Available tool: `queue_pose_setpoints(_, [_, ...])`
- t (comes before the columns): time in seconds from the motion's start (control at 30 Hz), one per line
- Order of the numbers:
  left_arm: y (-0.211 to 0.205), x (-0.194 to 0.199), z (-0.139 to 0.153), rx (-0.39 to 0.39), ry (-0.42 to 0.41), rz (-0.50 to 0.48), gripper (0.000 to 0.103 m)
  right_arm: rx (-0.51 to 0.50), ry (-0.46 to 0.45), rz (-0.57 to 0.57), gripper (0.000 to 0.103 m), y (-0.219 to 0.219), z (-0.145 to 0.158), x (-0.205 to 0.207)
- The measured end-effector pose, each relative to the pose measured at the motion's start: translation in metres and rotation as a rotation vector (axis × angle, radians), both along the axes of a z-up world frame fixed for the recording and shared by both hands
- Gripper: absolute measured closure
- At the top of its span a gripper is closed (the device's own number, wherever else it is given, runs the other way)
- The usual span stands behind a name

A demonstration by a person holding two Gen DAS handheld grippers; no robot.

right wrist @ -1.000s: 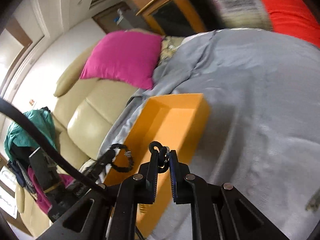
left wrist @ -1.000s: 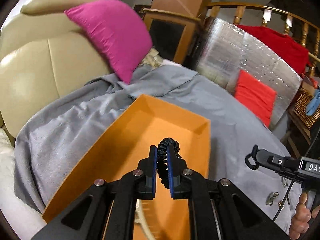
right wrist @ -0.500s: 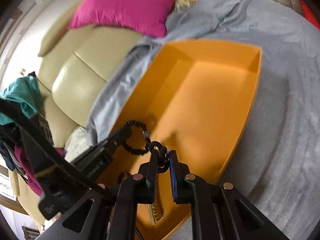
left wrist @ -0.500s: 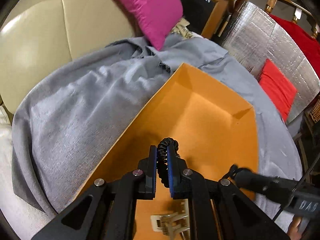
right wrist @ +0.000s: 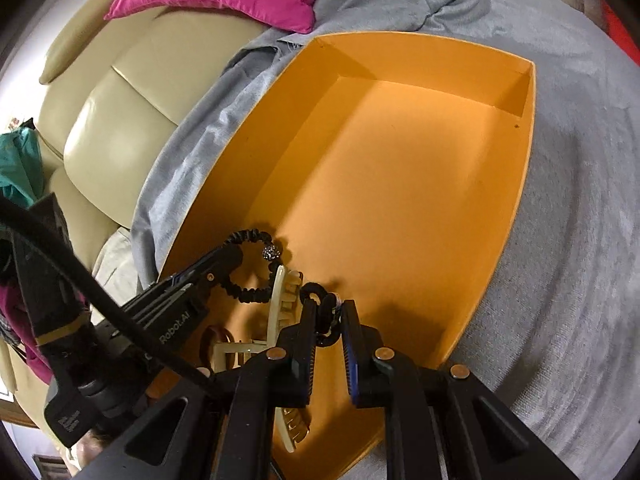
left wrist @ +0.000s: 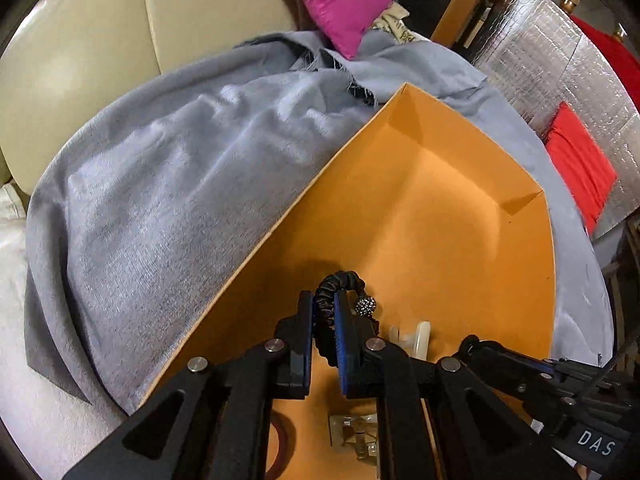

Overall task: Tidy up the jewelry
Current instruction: 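Carry both black hair ties to the orange tray and open both tools, then move both open tools back over the table toward the watch and brown ring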

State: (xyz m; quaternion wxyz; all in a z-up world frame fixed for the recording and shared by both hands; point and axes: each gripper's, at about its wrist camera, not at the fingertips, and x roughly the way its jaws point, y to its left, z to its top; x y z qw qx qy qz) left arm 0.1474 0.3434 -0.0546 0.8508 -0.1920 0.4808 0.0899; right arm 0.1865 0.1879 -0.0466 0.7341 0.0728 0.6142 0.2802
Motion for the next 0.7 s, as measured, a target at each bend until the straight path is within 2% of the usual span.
queue_pose_setpoints(0.07, [0.000, -0.001, 0.001, 0.004, 0.008, 0.006, 0.093, 0.008, 0.017, -0.013, 0.085, -0.005, 0.000, -0.001])
queue_pose_setpoints(0.2, [-0.001, -0.006, 0.006, 0.032, 0.007, 0.020, 0.088, 0.053, 0.017, -0.043, 0.070, -0.017, 0.005, -0.002])
queue_pose_setpoints(0.33, [-0.006, -0.012, 0.018, 0.087, -0.025, 0.037, 0.085, 0.127, -0.028, -0.070, 0.069, -0.034, 0.018, -0.007])
queue_pose_setpoints(0.53, [-0.034, -0.026, 0.053, 0.252, -0.158, 0.068, 0.083, 0.223, -0.121, -0.161, 0.069, -0.092, 0.046, -0.027])
queue_pose_setpoints(0.6, [-0.056, -0.031, 0.067, 0.298, -0.218, 0.041, 0.077, 0.227, -0.143, -0.188, 0.069, -0.121, 0.053, -0.038])
queue_pose_setpoints(0.67, [-0.088, -0.037, 0.081, 0.340, -0.290, -0.013, 0.063, 0.216, -0.153, -0.229, 0.069, -0.153, 0.054, -0.047])
queue_pose_setpoints(0.7, [-0.100, -0.038, 0.086, 0.351, -0.314, -0.037, 0.060, 0.216, -0.154, -0.256, 0.069, -0.169, 0.053, -0.052])
